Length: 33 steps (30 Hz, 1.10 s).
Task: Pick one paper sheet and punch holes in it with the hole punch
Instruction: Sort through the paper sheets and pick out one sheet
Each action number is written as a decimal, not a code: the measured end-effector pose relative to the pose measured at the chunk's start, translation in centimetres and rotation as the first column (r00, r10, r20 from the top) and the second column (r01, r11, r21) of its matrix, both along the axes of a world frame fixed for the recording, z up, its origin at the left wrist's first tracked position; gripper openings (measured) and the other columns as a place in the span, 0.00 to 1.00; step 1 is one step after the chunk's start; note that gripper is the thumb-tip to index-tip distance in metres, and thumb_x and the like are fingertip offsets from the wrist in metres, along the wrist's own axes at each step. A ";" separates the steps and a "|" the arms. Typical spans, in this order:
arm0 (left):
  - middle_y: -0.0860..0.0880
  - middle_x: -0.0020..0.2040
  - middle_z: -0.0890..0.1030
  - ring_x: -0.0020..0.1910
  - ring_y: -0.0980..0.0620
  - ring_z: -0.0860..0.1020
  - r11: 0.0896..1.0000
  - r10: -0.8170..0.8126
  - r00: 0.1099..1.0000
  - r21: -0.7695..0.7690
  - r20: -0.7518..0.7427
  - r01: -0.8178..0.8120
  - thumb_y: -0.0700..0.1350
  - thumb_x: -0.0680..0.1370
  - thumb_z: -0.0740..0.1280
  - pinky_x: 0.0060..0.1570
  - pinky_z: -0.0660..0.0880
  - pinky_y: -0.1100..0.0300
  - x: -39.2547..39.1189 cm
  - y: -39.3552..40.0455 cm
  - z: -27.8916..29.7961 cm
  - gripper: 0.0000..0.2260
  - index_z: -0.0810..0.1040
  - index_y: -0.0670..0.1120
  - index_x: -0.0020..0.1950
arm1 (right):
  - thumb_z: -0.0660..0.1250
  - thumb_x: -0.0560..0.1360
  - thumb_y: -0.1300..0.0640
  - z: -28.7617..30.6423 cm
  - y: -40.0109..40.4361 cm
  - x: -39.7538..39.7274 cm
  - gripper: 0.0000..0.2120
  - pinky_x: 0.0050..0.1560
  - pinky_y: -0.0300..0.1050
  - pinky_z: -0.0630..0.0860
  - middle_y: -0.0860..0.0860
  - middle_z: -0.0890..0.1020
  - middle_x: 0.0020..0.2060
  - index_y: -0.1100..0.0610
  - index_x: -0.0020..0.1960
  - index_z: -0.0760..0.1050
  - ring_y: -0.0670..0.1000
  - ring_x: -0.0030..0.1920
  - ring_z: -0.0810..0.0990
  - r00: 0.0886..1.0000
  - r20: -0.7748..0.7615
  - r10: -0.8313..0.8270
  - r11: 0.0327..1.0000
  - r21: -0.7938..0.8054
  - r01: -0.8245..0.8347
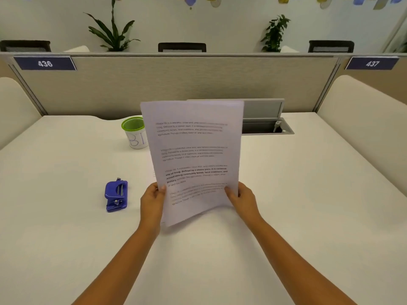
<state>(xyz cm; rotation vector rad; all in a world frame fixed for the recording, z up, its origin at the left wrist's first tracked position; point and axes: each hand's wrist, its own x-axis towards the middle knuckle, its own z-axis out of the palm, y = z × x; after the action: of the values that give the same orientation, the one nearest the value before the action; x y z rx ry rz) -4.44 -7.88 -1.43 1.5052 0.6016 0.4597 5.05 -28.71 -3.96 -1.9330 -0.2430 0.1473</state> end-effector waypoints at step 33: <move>0.42 0.54 0.78 0.49 0.41 0.78 0.962 -0.001 0.935 -0.256 -0.355 -0.096 0.39 0.80 0.56 0.50 0.75 0.48 -2.7 3.1 -2.8 0.09 0.72 0.42 0.57 | 0.53 0.71 0.29 -2.9 -2.3 -1.3 0.45 0.75 0.53 0.41 0.55 0.53 0.77 0.55 0.77 0.44 0.55 0.77 0.47 0.979 0.175 -0.101 0.704 -0.683 0.195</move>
<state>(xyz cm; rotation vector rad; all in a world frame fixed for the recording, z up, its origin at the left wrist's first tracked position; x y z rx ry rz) -7.13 -4.82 -4.19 1.3188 0.9463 0.1330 3.76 -30.97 -6.85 -2.7252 -0.1122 0.0012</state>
